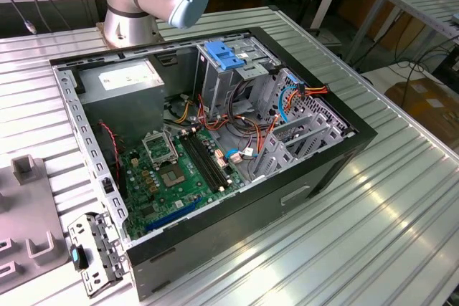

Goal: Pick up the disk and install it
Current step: 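Pick up the disk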

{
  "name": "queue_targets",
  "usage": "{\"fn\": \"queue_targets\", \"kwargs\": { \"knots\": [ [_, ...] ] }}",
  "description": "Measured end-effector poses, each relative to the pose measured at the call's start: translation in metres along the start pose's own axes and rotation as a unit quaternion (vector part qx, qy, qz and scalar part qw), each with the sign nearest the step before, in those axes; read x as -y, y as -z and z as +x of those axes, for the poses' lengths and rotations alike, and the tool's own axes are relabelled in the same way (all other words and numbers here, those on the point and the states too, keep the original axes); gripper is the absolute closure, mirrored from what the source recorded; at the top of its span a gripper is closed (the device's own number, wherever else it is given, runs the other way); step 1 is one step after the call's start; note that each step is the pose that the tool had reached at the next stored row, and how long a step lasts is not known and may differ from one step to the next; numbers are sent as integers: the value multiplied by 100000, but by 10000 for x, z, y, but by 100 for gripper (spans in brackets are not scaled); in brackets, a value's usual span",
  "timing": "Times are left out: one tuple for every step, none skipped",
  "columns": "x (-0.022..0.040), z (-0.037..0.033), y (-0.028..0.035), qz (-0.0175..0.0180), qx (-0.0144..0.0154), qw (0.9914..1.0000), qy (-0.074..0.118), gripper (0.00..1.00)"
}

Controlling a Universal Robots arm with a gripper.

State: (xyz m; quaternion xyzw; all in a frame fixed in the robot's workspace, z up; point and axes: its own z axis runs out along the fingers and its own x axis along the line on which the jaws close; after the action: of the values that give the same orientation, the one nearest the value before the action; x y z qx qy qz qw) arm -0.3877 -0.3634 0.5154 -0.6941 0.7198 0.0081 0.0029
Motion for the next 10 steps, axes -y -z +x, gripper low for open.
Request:
{"fn": "queue_targets", "kwargs": {
  "knots": [
    [12,0,0,1,0,100000,-2,63],
    [20,-1,0,-1,-1,100000,1,63],
    [31,-1,0,0,-1,100000,1,63],
    [39,-1,0,0,-1,100000,-2,63],
    [48,-2,0,1,1,100000,0,63],
    [59,-2,1,-4,-2,100000,0,63],
    [68,-2,1,-3,-3,100000,3,63],
    [76,-3,1,-2,-1,100000,-2,63],
    [91,-4,1,-2,-1,100000,-1,63],
    [103,-4,1,1,0,100000,0,63]
  ]
}}
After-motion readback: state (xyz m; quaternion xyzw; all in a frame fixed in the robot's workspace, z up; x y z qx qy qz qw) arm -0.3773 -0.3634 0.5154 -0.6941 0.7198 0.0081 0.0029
